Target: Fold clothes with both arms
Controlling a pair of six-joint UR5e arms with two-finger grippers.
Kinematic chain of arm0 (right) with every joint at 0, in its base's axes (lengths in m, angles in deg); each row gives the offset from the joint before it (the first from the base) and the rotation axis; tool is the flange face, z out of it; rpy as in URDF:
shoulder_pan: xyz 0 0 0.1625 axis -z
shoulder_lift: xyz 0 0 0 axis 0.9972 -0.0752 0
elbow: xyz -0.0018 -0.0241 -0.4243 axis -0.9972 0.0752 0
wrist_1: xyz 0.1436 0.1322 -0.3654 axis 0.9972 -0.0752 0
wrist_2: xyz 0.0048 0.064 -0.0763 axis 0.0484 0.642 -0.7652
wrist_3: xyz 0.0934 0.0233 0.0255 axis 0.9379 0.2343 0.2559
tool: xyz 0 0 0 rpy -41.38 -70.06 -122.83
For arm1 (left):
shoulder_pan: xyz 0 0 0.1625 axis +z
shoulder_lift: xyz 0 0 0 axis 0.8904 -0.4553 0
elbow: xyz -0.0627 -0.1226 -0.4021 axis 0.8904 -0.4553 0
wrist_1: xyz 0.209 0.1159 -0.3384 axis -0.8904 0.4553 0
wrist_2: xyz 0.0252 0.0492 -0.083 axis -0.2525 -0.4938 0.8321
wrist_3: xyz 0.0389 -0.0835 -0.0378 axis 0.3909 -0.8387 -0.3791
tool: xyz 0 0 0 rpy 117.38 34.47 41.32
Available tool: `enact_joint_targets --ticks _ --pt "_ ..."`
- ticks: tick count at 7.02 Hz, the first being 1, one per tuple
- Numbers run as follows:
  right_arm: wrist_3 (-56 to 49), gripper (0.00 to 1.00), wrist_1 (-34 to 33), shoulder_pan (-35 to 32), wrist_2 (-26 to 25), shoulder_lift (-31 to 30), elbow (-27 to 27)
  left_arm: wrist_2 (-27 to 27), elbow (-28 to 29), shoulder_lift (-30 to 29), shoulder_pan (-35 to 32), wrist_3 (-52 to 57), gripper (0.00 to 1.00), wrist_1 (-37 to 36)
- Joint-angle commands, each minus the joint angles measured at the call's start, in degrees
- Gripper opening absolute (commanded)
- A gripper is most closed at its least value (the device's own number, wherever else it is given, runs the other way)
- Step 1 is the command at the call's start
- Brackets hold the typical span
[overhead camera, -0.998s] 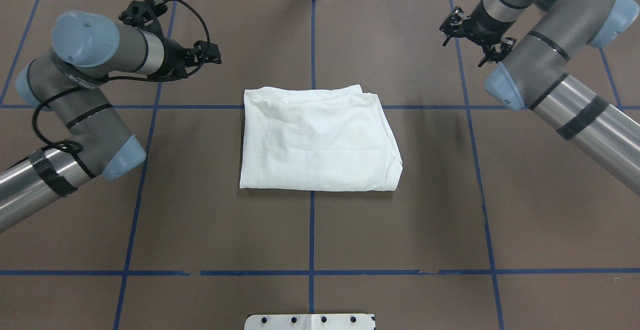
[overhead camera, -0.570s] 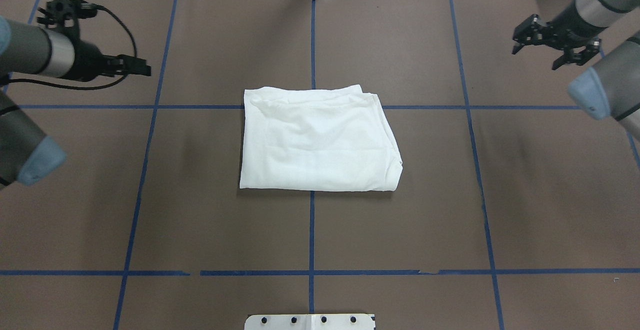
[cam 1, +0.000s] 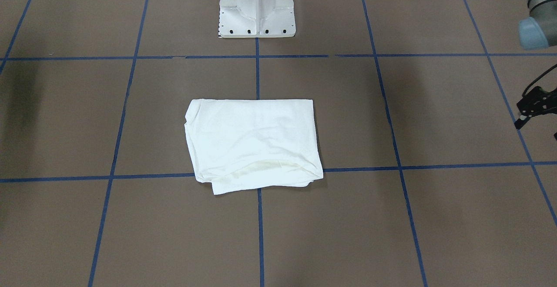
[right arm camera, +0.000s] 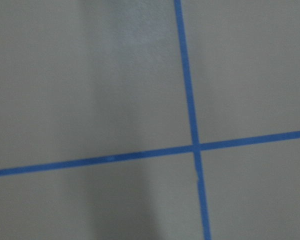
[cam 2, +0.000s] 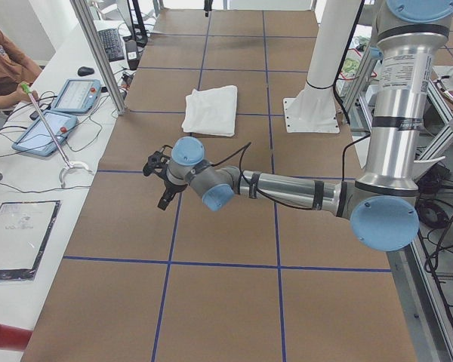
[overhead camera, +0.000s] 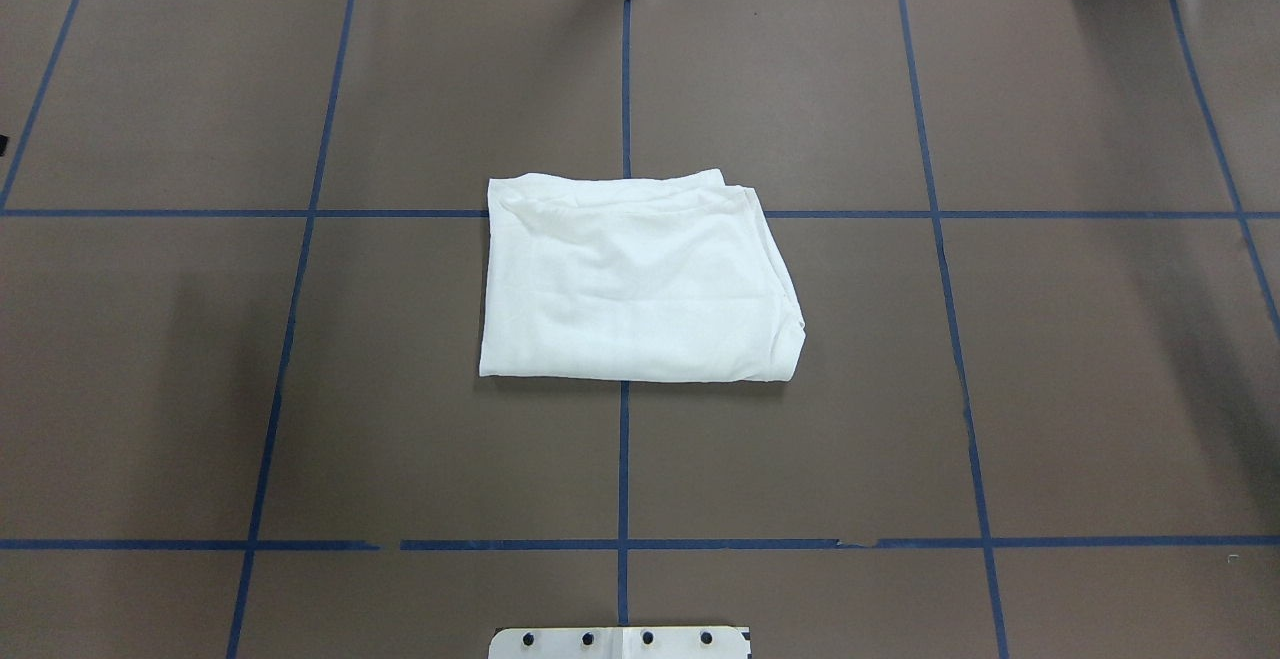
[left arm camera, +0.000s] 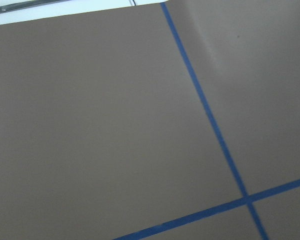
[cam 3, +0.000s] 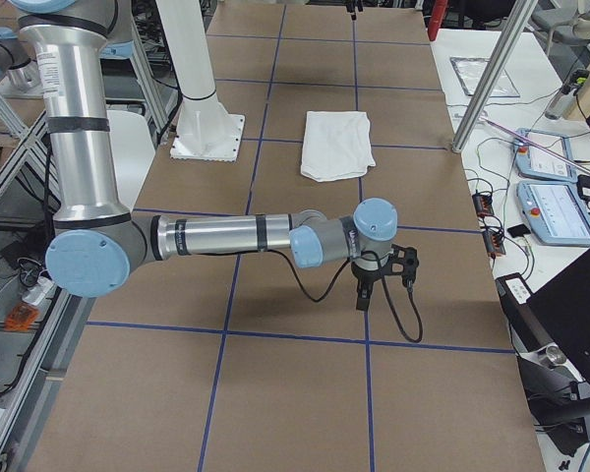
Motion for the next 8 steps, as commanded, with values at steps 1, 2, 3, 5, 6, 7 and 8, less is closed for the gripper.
enact_joint_targets --ticks 1,2,3,5,6,7,8 --pt "-12.5 1.00 -4.0 -3.3 0.5 -3.3 0.3 1.0 5.4 0.8 -10.4 20.0 1.00 -7.5" --pt "-12.7 1.00 -4.3 -3.3 0.5 -2.9 0.3 1.7 5.1 2.3 -11.7 20.7 1.00 -9.3" --pt "-12.7 1.00 -5.0 -1.4 -0.3 -2.0 0.4 4.6 4.7 4.0 -12.0 20.3 1.00 -9.4" --pt "-12.7 1.00 -11.0 -0.4 -1.9 2.2 0.0 5.6 1.6 8.1 -13.5 16.9 1.00 -8.9" --pt "-12.7 1.00 -11.3 -0.8 -1.5 2.7 -0.3 5.7 1.2 8.2 -13.5 15.5 1.00 -8.4" --pt "-12.7 1.00 -11.0 -0.8 -1.2 2.6 0.0 5.5 -0.6 7.0 -13.5 14.7 1.00 -8.9" --pt "-12.7 1.00 -10.9 -0.7 -1.5 2.7 0.6 5.6 -4.8 7.8 -13.6 14.3 1.00 -9.8"
